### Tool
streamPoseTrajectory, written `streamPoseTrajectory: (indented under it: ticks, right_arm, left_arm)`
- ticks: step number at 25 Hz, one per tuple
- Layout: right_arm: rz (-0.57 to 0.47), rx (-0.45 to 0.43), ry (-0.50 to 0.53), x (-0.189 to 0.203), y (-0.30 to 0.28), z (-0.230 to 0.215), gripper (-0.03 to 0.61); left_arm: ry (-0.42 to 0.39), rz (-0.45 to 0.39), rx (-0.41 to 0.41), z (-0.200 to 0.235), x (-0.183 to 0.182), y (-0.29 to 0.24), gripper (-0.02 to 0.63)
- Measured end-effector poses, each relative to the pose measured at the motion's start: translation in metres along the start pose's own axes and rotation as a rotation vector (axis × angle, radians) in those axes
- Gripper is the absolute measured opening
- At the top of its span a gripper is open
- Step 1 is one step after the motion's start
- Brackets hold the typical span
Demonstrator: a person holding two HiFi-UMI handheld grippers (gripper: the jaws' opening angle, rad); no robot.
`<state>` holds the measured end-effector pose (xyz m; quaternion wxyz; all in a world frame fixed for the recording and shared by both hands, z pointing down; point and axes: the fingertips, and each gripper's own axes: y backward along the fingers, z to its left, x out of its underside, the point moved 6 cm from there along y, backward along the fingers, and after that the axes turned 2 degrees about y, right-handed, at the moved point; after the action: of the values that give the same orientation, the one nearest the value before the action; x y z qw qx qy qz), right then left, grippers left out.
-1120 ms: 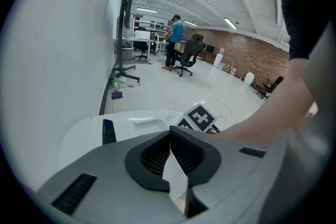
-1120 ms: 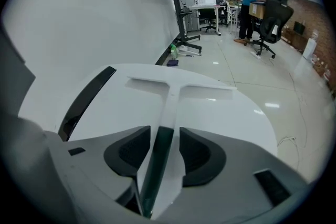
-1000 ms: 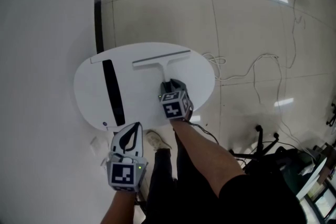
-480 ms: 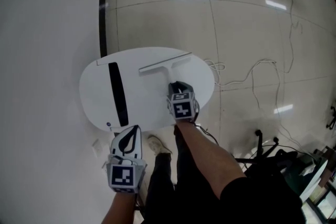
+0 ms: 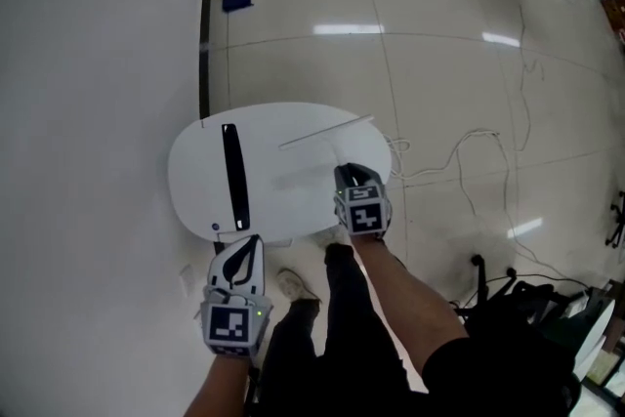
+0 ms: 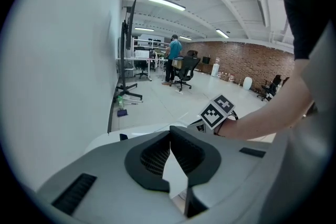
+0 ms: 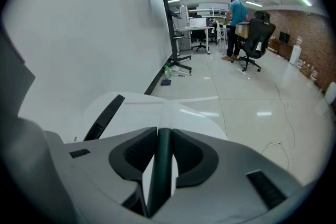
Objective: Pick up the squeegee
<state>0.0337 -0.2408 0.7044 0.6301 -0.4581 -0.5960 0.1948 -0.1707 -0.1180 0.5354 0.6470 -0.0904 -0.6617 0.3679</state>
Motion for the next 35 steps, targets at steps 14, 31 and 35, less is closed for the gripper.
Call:
streamPoseTrajectory:
  ticks: [14,31,35]
  right_arm:
    - [-0.280,0.022,0.058,0.031,0.301,0.041,0.103]
    - [-0.430,-0.128,0.088,0.073,0.487,0.050,0.103]
    - [-0.432,-0.162,0.123,0.075,0.497,0.037,0.103]
  left_arm:
    - [-0.122,-0.216,0.061,-0.047,-0.003,0.188,0.003]
    - [-0.166,-0.382,0.018,-0.104,-0.053,0.275,0.003]
    - [-0.139,-0.384,0.007,-0.127,-0.056,0.273,0.003]
